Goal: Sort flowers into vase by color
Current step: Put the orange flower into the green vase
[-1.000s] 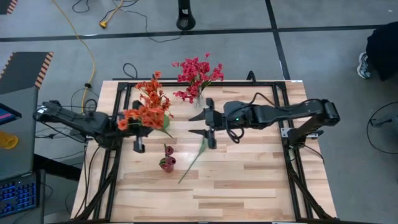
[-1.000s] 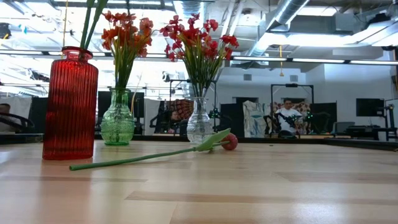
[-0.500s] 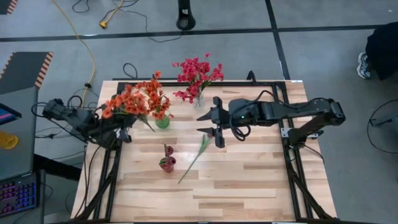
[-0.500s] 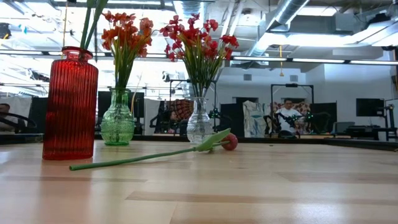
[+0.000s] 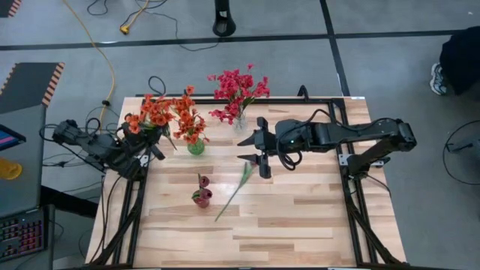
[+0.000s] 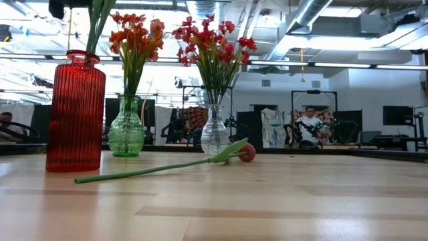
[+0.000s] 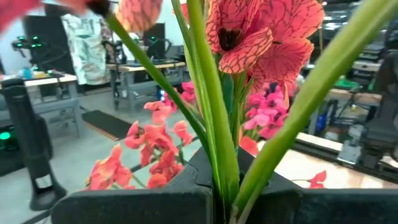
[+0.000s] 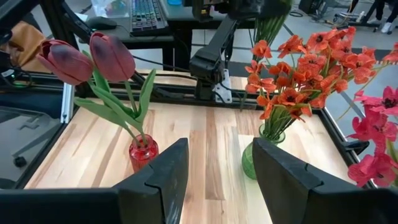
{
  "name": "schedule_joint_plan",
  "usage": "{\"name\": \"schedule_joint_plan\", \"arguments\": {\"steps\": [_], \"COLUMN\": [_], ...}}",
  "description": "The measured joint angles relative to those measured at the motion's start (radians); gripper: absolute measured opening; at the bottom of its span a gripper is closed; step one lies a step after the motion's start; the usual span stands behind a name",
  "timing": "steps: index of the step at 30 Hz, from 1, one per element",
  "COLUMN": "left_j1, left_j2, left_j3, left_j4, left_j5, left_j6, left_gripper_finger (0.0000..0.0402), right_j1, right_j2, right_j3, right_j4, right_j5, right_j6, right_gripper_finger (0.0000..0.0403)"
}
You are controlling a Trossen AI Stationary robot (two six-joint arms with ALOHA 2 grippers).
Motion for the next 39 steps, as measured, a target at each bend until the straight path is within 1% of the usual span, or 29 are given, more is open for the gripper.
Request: {"name": "schedule_joint_plan", "arguments": {"steps": [3, 6, 11, 15, 19, 26, 34, 37, 39], "left_j1": [0.018, 0.055, 0.141, 0.203, 0.252, 0.32, 0.358, 0.361, 0.361], "left_j2": [0.0, 0.0, 0.0, 0.0, 0.003, 0.045, 0.136, 0.164, 0.18], "left_j3": [-0.019, -0.066, -0.159, -0.21, -0.225, -0.227, -0.227, -0.227, -0.227], "left_j4": [0.058, 0.211, 0.483, 0.605, 0.609, 0.604, 0.602, 0.593, 0.565], "left_j5": [0.001, 0.018, 0.135, 0.195, 0.239, 0.322, 0.321, 0.305, 0.276], "left_j6": [0.014, 0.095, 0.236, 0.277, 0.258, 0.224, 0.172, 0.131, 0.097], "left_gripper_finger": [0.0, 0.0, 0.0, 0.0, 0.0, 0.0, 0.0, 0.0, 0.0], "right_j1": [0.0, 0.0, -0.002, -0.006, -0.01, -0.014, -0.013, -0.013, -0.013], "right_j2": [0.0, 0.0, 0.0, 0.0, 0.001, 0.001, 0.001, 0.001, 0.001], "right_j3": [0.0, 0.0, 0.0, 0.0, 0.0, 0.0, 0.0, 0.0, 0.0], "right_j4": [0.003, 0.015, 0.017, 0.016, 0.015, 0.015, 0.015, 0.014, 0.011], "right_j5": [0.0, 0.0, 0.001, 0.001, 0.001, 0.001, 0.001, 0.001, 0.001], "right_j6": [0.0, -0.001, -0.002, -0.002, -0.008, -0.008, -0.008, -0.008, -0.008], "right_gripper_finger": [0.0203, 0.0203, 0.0203, 0.0203, 0.0203, 0.0203, 0.0203, 0.0203, 0.0203]}}
